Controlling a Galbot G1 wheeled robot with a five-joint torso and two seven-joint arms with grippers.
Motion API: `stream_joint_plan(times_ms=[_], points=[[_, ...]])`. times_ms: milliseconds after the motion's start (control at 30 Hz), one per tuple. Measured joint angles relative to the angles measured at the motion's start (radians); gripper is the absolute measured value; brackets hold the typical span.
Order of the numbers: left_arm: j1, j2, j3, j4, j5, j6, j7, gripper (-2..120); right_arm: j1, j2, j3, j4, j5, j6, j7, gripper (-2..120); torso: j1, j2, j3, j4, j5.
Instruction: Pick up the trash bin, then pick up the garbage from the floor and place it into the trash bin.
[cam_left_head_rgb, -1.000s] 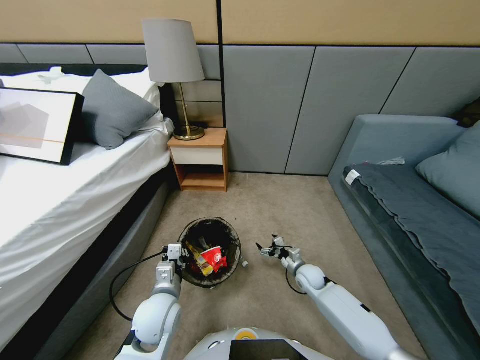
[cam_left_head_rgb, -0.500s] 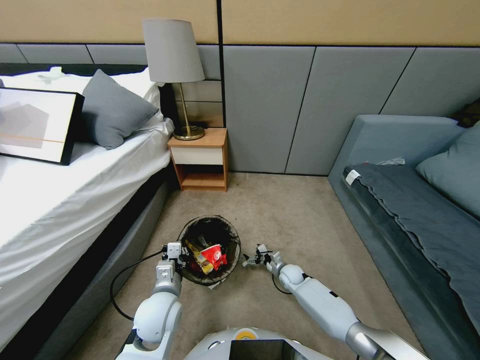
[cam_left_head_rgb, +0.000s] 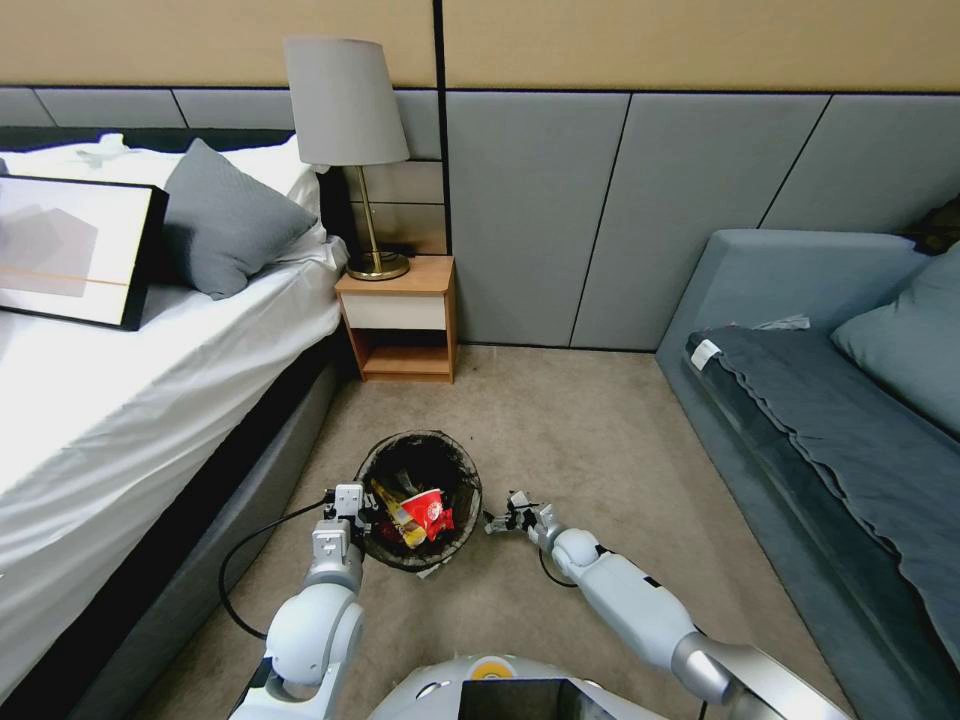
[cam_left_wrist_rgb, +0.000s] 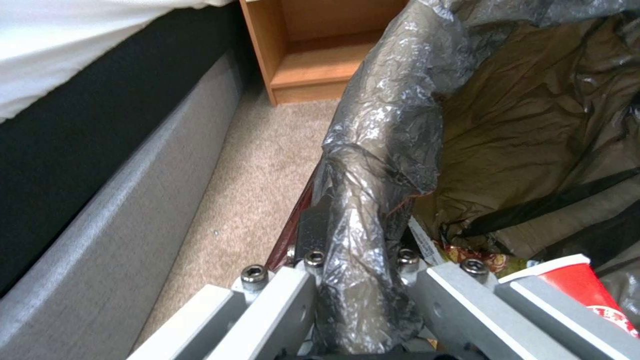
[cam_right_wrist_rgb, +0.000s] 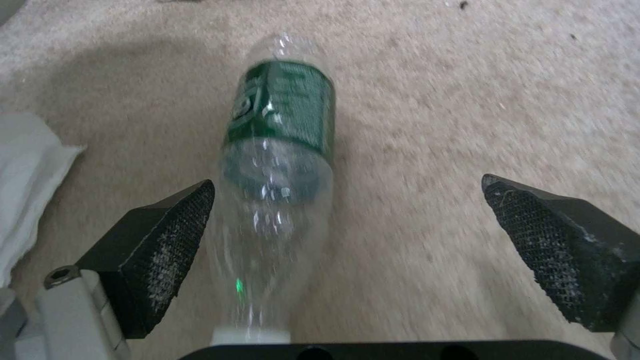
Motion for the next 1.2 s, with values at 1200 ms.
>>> stream_joint_plan(times_ms=[1200], points=[[0.018, -0.022, 0.014, -0.002, 0.035, -0.012, 0.003, 0, 0.058, 0.129, 0.031, -0.242, -0.150, 0.055, -0.039, 93, 0.000, 0.000, 0.000, -0.0001, 0.0000]])
